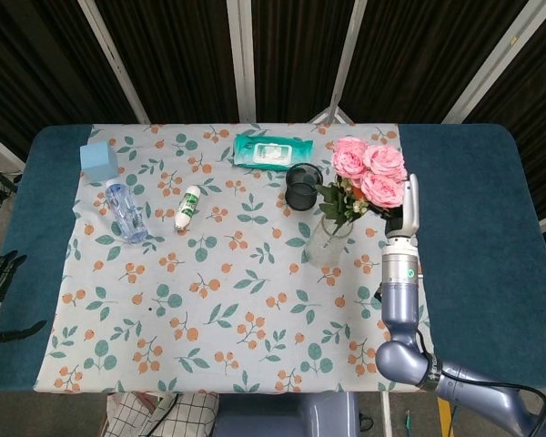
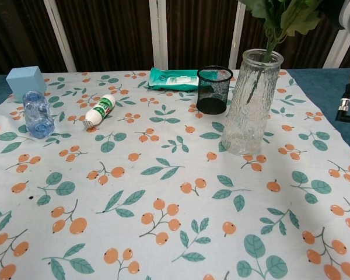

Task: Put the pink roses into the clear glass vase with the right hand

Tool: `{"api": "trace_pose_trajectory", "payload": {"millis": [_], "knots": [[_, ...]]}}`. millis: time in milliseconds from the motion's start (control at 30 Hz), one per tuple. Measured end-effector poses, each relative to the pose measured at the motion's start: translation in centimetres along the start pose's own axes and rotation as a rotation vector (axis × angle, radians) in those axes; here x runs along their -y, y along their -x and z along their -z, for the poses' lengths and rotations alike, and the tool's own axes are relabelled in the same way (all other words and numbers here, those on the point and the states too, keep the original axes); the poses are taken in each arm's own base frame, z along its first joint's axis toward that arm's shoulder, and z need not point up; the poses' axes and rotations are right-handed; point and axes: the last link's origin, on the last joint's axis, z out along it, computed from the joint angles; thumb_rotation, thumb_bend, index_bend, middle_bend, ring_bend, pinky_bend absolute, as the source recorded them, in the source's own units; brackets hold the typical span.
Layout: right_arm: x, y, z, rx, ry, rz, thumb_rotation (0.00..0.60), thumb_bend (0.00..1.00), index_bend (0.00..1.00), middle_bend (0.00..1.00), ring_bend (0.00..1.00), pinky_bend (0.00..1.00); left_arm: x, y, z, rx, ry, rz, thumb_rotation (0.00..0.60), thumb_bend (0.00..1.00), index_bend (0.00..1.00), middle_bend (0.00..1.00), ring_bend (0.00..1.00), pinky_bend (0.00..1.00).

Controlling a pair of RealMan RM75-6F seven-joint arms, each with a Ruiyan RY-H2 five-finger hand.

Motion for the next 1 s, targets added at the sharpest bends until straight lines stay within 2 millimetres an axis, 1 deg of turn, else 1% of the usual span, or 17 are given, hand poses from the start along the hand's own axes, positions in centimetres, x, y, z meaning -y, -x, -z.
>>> {"api": "trace_pose_trajectory", "payload": {"millis": [300, 633, 900, 933, 1000], "knots": [[-1.7, 0.3, 0.4, 0.009, 0.021, 0.024, 0.6, 0.39, 0.5, 0.6, 0.56, 0.52, 0.1, 0.0, 0.0, 0.004, 0.002, 0.001, 0.6, 0.0, 0.0, 0.0, 0.0, 0.0], [-2.1, 0.5, 1.1, 0.042, 0.001, 0.052, 0.6, 0.39, 0.47, 0.58, 0.53, 0.52, 0.0, 0.0, 0.0, 0.004, 0.001, -0.004, 0.6, 0.0, 0.0, 0.0, 0.0, 0.0], [-2.7, 0.7, 1.9, 0.086, 0.02, 0.078, 0.6, 0.39, 0.34, 0.49, 0.44, 0.44, 0.0, 0.0, 0.0, 0.0, 0.001, -0.005, 0.6, 0.0, 0.0, 0.0, 0.0, 0.0], [-2.8, 0.7, 1.9, 0.091, 0.023, 0.085, 0.6, 0.39, 0.31, 0.47, 0.42, 0.42, 0.0, 0.0, 0.0, 0.0, 0.002, -0.005, 0.6, 0.0, 0.0, 0.0, 0.0, 0.0], [-3.0, 0.7, 2.1, 0.103, 0.026, 0.099, 0.6, 0.39, 0.22, 0.39, 0.33, 0.35, 0.0, 0.0, 0.0, -0.002, 0.002, -0.004, 0.6, 0.0, 0.0, 0.0, 0.0, 0.0]]}}
